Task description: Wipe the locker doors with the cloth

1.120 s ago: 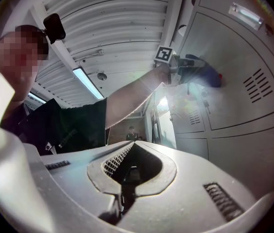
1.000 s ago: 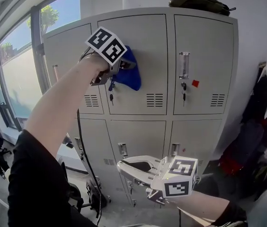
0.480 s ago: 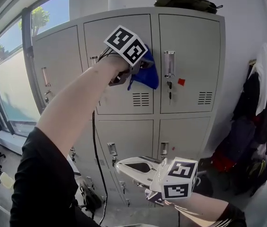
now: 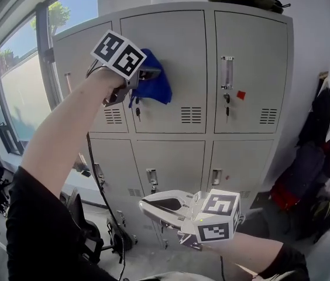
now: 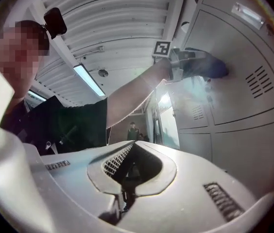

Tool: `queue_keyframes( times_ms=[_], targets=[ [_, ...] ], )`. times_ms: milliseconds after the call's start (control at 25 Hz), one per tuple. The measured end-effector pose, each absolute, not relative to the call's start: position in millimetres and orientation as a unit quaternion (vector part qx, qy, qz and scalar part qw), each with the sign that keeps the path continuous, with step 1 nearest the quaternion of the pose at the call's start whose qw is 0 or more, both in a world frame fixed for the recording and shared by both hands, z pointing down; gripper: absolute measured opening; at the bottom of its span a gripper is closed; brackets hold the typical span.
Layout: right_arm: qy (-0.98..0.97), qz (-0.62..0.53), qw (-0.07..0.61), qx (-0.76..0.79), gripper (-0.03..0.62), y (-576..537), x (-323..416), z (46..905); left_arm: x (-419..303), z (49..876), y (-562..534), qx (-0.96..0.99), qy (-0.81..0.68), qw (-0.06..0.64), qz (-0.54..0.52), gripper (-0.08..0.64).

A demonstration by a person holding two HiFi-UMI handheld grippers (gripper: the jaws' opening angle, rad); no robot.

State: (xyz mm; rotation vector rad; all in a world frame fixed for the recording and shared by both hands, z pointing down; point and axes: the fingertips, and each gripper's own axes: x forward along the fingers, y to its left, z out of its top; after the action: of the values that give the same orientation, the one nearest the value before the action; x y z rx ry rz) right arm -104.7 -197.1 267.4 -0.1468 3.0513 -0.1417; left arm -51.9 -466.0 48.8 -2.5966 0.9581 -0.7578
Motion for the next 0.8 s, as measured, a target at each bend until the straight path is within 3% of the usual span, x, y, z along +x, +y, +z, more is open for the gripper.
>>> queue_keyframes(
  times_ms=[320, 800],
  targets=[
    [0.997, -0.054, 0.048, -0.016, 0.002, -193.8, -131.7, 268.8, -125.8, 73.8, -494.6, -0.864, 0.404, 0.102, -0.281, 0.028],
    [0.996, -0.064, 0.056, -0.037, 0.002, -205.5, -110.9, 273.0, -76.0, 87.2, -501.5, -0.879, 0.364, 0.102, -0.29, 0.029]
  ],
)
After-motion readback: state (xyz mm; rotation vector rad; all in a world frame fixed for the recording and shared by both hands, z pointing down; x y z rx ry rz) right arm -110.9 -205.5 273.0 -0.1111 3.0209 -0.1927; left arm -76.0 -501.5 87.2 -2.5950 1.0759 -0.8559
